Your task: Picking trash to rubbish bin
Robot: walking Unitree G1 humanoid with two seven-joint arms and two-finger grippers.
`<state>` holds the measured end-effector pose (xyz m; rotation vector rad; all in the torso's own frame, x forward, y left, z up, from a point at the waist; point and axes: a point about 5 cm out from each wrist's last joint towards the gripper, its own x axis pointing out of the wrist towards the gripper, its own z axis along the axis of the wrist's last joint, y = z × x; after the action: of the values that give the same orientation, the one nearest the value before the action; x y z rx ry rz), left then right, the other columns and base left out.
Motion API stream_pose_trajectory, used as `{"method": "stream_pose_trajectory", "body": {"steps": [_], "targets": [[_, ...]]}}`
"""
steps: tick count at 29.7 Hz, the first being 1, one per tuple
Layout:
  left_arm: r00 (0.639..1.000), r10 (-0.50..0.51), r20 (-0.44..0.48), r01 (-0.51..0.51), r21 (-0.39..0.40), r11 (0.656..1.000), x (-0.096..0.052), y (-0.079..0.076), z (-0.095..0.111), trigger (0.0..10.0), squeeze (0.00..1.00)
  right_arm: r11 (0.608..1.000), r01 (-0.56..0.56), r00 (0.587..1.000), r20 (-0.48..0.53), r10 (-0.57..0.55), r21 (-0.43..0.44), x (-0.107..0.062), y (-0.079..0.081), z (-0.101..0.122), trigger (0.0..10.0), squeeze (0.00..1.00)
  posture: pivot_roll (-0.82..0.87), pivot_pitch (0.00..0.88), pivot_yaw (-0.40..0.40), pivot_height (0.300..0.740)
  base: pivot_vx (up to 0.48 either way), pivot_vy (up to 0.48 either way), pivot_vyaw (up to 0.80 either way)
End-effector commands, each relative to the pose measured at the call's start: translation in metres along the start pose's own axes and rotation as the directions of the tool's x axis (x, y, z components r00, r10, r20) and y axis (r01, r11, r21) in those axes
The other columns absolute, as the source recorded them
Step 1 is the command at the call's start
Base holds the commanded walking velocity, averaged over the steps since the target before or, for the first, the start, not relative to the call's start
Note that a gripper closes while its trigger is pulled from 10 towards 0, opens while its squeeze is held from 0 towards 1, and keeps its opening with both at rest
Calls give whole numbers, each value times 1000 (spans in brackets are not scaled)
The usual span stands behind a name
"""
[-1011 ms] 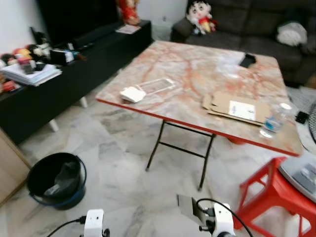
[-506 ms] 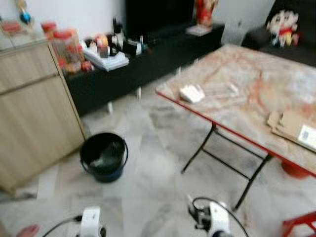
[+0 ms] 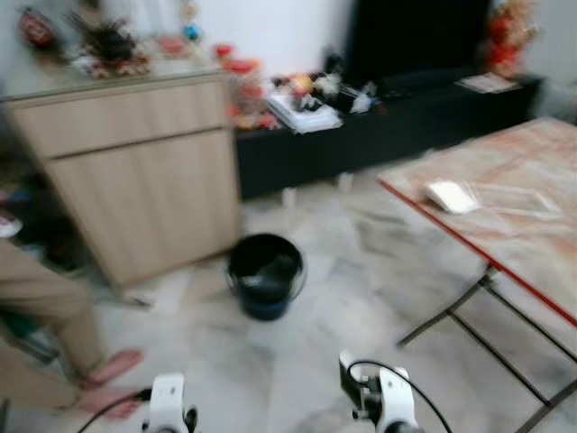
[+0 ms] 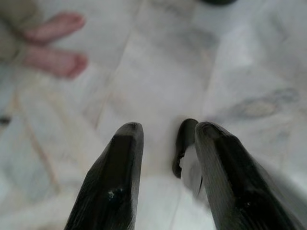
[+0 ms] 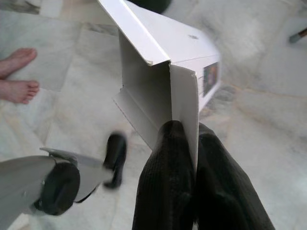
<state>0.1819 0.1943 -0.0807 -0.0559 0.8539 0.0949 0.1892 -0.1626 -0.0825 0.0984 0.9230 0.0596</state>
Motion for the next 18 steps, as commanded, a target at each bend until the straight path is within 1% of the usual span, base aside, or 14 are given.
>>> {"method": "stream_pose_trajectory", "body": {"steps": [1, 8, 11, 12, 16, 18], "targets": [[1000, 2, 16, -2, -4, 1000, 2, 0, 8, 10000, 0, 1000, 3, 1000, 2, -3, -2, 0, -1, 2, 10000, 0, 35, 0, -36, 740, 0, 0, 800], [1000, 6, 7, -6, -6, 1000, 1, 1, 5, 10000, 0, 1000, 0, 1000, 2, 0, -2, 0, 0, 1, 10000, 0, 34, 0, -39, 740, 0, 0, 800], [1000, 8, 4, -8, -6, 1000, 1, 1, 3, 10000, 0, 1000, 2, 1000, 5, -2, 17, 0, -1, 2, 10000, 0, 30, 0, -41, 740, 0, 0, 544], [1000, 8, 4, -8, -6, 1000, 1, 1, 3, 10000, 0, 1000, 3, 1000, 6, -3, 30, 0, -1, 2, 10000, 0, 30, 0, -41, 740, 0, 0, 0], [1000, 11, -2, -11, -5, 1000, 1, 1, 3, 10000, 0, 999, 3, 1000, 14, -3, 31, 0, -2, 4, 10000, 0, 27, 0, -42, 740, 0, 0, 0], [1000, 10, -8, -10, 1, 1000, 1, 1, 2, 10000, 0, 999, -3, 1000, 19, 2, 45, 0, -1, 4, 10000, 0, 27, 0, -42, 740, 324, 0, 0]]}}
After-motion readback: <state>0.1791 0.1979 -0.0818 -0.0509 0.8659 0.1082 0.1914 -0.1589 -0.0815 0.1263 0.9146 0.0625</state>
